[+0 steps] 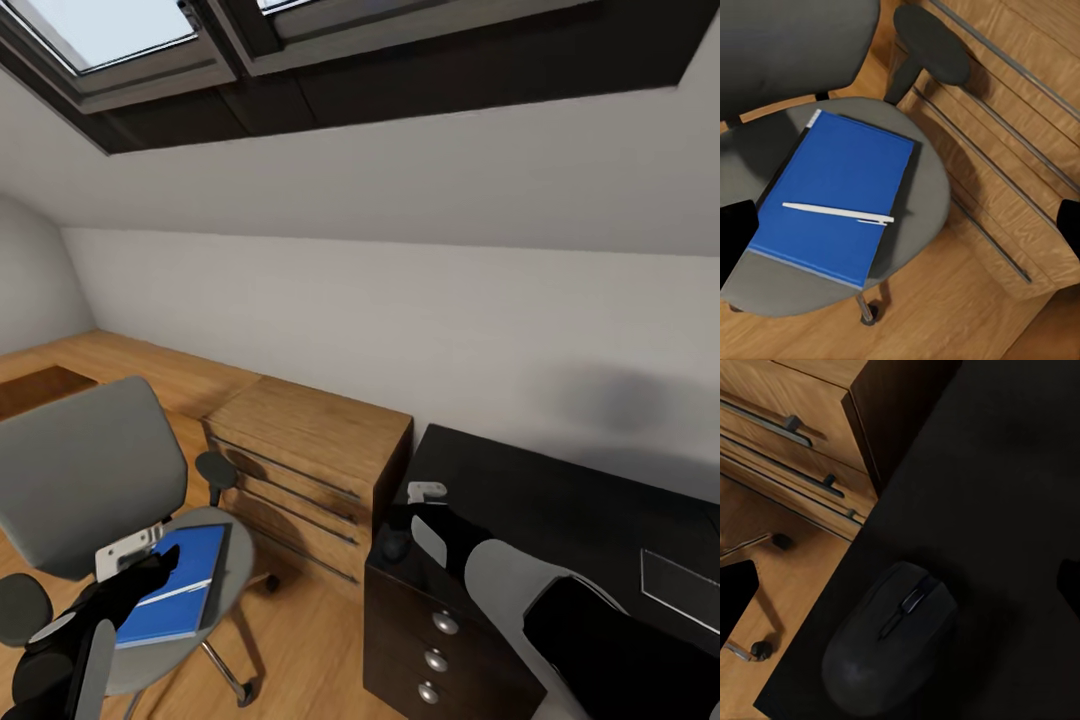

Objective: In the bedroom, organize the workspace by keeping the computer under the desk, ensuring the monitor is on the desk, placing the keyboard on the desk next to the monitor, placing the mouse on the desk next to the keyboard, moving the folder from the swivel chair onto the desk next to the mouse, stacking the notebook on top of the folder with the pen on top of the notebook, and positioning the swivel chair next to the desk.

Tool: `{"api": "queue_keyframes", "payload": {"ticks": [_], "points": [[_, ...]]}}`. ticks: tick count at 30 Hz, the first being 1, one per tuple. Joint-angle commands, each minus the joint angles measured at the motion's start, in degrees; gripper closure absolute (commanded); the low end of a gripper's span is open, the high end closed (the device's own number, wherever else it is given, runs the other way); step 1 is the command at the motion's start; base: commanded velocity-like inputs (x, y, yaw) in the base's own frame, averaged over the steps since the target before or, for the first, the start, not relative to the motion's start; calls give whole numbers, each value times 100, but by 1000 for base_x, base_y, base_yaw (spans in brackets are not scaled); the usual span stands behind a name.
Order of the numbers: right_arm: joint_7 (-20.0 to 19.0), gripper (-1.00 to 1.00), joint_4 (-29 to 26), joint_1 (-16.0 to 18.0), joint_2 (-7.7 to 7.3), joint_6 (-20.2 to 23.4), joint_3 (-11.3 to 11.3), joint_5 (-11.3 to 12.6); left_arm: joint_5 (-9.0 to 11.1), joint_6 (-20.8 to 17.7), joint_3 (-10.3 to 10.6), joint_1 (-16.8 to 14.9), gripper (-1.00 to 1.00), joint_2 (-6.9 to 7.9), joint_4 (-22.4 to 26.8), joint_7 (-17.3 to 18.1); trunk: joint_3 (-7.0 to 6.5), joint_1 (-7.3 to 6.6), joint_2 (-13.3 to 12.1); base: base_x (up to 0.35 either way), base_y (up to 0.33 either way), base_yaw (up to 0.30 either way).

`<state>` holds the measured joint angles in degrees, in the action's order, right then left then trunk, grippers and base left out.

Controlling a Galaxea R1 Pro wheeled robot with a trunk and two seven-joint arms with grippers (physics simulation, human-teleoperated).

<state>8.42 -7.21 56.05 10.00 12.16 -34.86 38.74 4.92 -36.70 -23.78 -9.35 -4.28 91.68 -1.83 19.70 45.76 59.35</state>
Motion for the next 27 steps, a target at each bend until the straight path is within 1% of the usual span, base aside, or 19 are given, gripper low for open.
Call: {"api": "queue_keyframes", "payload": {"ticks": [1, 5, 15, 21, 24, 26, 27], "points": [[42, -100, -8, 6, 0, 29, -42, 52, 53, -31, -15, -5, -100, -7, 8, -19, 26, 23, 47, 0, 0, 7], [50, -100, -9, 8, 0, 42, -45, 71, 53, -30, -22, -5, -100, -6, 7, -19, 97, 111, 207, 0, 0, 88], [54, -100, -17, 7, 0, 64, -39, 80, 53, -30, -30, -5, -100, -11, 8, -19, 277, 331, 608, 0, 0, 215], [61, -100, -14, 9, 0, 79, -36, 81, 53, -30, -30, -5, -100, -10, 8, -19, 385, 462, 849, 0, 0, 57], [78, -100, -10, 7, 0, 299, -24, 83, 53, -30, -30, -5, -100, -11, 8, -19, 439, 528, 969, 0, 0, 8], [157, -100, -9, 9, 0, 507, 41, 115, 53, -30, -30, -5, -100, -11, 8, -19, 474, 572, 1049, 0, 0, 3], [185, -100, -9, 8, 0, 540, 69, 136, 53, -30, -30, -5, -100, -9, 8, -19, 492, 594, 1090, 0, 0, 2]]}}
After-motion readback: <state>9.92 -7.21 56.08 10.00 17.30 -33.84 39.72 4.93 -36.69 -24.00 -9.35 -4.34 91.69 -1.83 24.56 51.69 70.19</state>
